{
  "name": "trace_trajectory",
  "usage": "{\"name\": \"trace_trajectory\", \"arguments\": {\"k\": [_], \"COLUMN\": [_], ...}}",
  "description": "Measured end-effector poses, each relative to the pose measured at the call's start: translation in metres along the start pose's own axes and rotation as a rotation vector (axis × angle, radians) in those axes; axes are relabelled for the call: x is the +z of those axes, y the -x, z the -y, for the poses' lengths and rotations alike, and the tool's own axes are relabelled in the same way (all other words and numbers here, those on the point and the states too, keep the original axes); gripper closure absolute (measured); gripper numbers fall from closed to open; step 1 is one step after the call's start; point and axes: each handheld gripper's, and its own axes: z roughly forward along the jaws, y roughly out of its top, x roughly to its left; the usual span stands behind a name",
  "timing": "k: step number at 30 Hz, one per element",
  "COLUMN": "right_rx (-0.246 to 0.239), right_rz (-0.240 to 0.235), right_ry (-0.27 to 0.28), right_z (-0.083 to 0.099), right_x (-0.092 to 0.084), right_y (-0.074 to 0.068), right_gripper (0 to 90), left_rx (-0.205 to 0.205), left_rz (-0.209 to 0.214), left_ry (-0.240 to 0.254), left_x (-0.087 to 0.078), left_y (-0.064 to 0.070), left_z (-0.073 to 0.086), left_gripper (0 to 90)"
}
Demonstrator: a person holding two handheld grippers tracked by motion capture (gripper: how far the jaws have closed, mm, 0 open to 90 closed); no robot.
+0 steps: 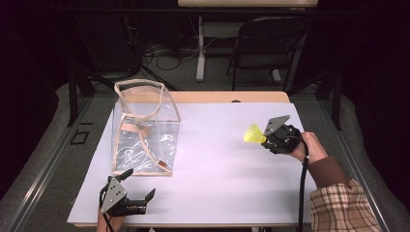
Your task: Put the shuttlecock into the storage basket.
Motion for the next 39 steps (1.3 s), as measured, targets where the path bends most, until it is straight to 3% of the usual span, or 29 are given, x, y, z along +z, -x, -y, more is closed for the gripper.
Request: {"name": "trace_trajectory", "arguments": {"k": [39], "right_rx": [0.106], "right_rz": [0.021], "right_ry": [0.12], "right_z": [-0.014], "right_x": [0.02], "right_y": [-0.011], "right_gripper": [64.8], "left_rx": [0.002], "left_rz": [-0.004], "left_ry": [0.001], "left_x": [-0.001], "left_y": [0.0], "left_z": [0.0], "left_gripper": [0.0]}}
